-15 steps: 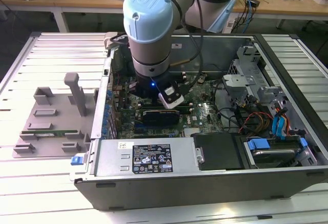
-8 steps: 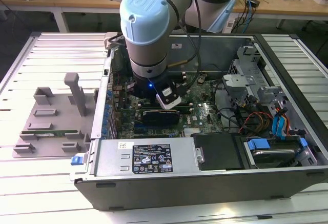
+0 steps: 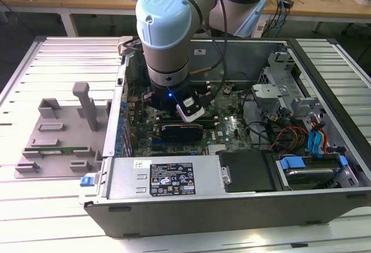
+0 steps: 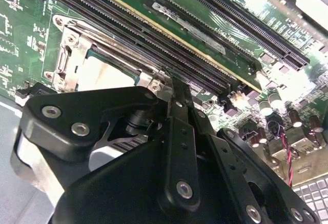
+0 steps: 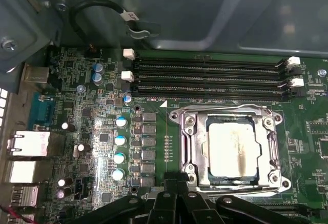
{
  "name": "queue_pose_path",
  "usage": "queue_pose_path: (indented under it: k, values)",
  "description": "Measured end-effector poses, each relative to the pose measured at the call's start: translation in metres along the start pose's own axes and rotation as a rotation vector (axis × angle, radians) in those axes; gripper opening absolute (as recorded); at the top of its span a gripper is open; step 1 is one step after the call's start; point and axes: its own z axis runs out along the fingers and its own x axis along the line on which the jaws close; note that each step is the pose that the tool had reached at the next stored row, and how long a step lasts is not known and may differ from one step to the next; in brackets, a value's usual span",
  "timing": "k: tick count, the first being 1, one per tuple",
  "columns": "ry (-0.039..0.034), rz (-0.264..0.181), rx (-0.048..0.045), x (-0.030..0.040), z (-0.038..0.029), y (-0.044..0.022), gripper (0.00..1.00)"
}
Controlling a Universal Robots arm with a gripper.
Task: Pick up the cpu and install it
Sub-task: 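Install the second cpu locking lever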
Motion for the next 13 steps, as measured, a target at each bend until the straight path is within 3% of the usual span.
queue_pose_path:
  k: [2,4,5,6,10,12,13]
  values:
    - [0.0000,0.000,0.0009,0.0000,-0.0003,0.0001,0.11]
    - [-0.0002,0.000,0.0020,-0.0007,-0.0092,0.0024,0.11]
    - [-0.0001,0.000,0.0067,-0.0013,-0.0169,0.0044,0.11]
    - [-0.0002,0.001,0.0111,-0.0015,-0.0196,0.0052,0.11]
    - [-0.0002,0.001,0.0427,-0.0017,-0.0197,0.0089,0.11]
    - [-0.0006,0.003,0.0494,-0.0019,-0.0189,0.0119,0.11]
    - [-0.0012,0.005,0.0507,-0.0055,-0.0180,0.0130,0.11]
